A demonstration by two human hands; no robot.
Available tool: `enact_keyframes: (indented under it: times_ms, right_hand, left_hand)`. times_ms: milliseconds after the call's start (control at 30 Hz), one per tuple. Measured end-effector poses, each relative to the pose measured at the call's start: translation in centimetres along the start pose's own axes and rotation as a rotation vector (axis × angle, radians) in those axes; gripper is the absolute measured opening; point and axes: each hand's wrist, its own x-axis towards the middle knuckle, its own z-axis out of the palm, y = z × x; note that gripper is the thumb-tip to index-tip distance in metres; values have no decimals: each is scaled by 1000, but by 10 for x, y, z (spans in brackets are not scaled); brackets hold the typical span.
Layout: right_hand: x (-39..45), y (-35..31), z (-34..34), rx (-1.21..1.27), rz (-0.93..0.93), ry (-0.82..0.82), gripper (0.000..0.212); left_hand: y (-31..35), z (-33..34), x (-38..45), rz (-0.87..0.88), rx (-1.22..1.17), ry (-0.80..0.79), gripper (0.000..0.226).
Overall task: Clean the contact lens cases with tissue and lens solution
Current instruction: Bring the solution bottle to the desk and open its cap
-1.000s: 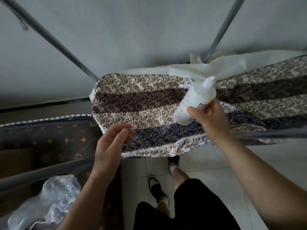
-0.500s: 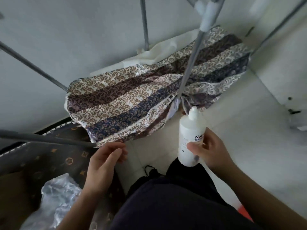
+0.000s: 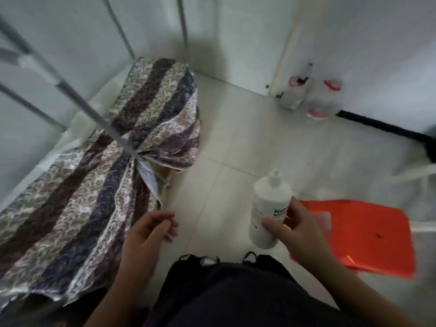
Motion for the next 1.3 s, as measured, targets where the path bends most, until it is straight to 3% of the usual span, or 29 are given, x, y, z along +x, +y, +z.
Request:
enact_keyframes:
  times_ms: [233, 367, 500, 600, 767, 1033, 1300]
  right_hand:
    - [-102, 34, -92, 98, 25, 504, 45]
    - [-155, 46, -104, 149, 84, 771, 43]
    - [-203, 63, -100, 273, 159, 1058, 44]
    - [-230, 70, -95, 283, 229, 1206, 36]
    - [-261, 71, -89, 285, 214, 1423, 45]
    - [-305, 98, -114, 353, 194, 1644, 32]
    - [-371, 148, -252, 391, 121, 1675, 33]
  left_hand:
    - [26, 123, 17, 70, 108, -439, 32]
    - [42, 185, 14, 117, 233, -670, 21]
    - [47, 238, 15, 170, 352, -919, 33]
    - [51, 271, 8, 212, 379, -1041, 29]
    - [41, 302, -6, 173, 418, -1158, 35]
    - [45, 409, -50, 268, 548, -1349, 40]
    - [34, 553, -147, 340, 517, -1362, 37]
